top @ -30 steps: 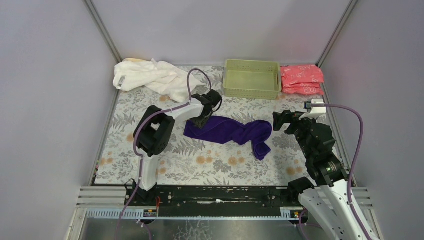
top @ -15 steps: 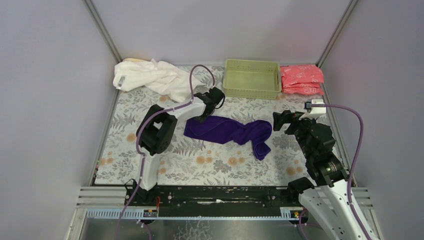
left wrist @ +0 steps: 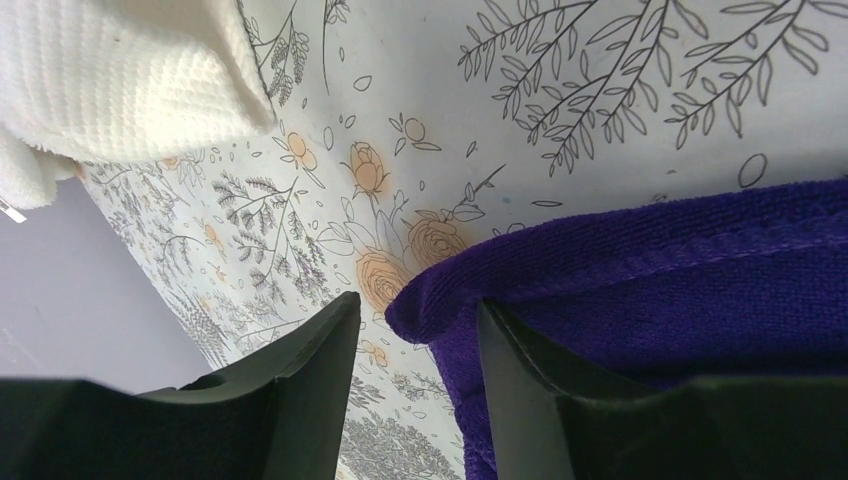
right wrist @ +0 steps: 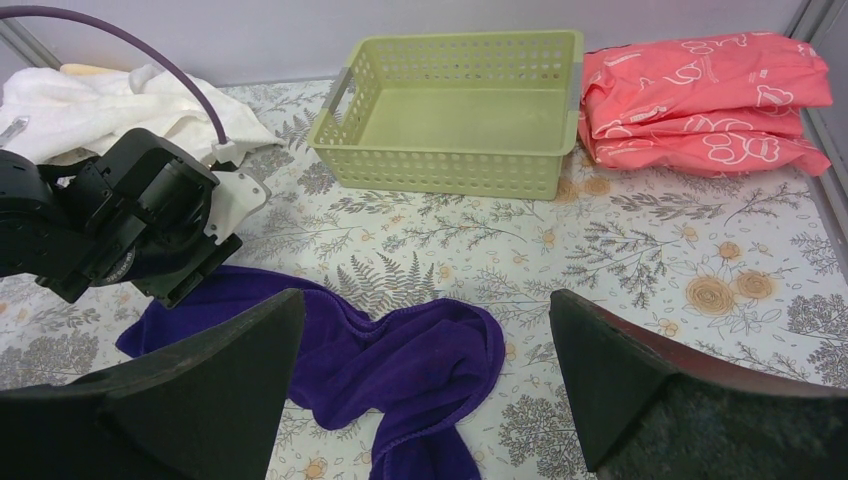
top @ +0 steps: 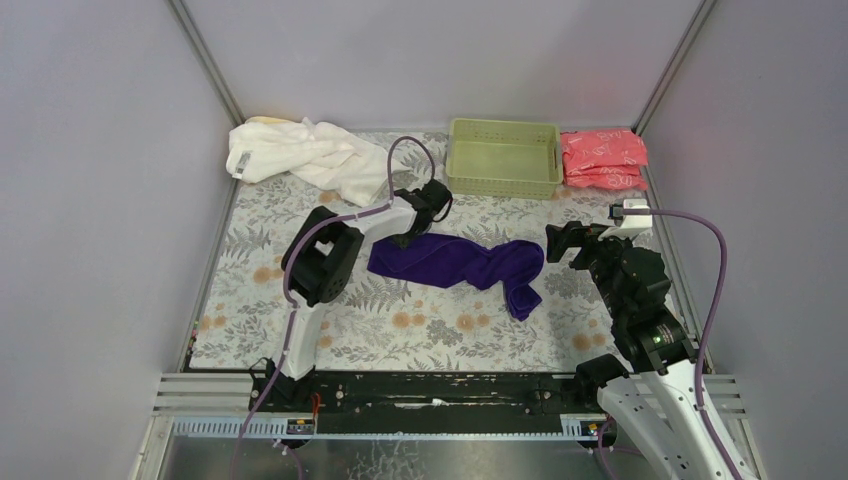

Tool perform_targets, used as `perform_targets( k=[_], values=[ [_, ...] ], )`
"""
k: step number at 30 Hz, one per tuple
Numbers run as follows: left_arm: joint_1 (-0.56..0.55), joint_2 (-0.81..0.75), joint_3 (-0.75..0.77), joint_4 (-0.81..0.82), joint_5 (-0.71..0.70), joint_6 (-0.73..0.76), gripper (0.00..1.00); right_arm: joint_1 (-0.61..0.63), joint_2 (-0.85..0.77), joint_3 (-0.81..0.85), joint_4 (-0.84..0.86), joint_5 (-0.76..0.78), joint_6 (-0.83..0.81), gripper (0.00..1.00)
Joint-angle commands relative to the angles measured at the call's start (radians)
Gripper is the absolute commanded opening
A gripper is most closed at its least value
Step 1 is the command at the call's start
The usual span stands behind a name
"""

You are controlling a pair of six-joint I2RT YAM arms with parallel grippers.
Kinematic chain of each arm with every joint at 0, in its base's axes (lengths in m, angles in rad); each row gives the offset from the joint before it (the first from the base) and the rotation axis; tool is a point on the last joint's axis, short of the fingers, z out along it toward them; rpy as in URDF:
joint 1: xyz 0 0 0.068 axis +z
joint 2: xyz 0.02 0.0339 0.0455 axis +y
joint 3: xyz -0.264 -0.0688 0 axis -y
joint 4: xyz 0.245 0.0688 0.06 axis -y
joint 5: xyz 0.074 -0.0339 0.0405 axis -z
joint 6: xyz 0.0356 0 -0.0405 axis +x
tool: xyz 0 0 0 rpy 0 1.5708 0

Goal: Roll the towels
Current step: Place the towel at the center of the board.

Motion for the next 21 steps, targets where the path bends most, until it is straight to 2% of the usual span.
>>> perform_targets(
  k=[1, 12, 21],
  values=[
    [0.000, 0.021, 0.032, 0.036, -0.031, 0.025, 0.46, 0.006, -0.005, 0.005, 0.046, -0.008, 0.008, 0.99],
    [0.022, 0.001, 0.061, 0.043, -0.046, 0.039, 0.45, 0.006, -0.005, 0.004, 0.046, -0.009, 0.009, 0.99],
    [0.037, 0.016, 0.063, 0.042, -0.008, 0.045, 0.38, 0.005, -0.002, 0.002, 0.047, -0.015, 0.012, 0.99]
  ],
)
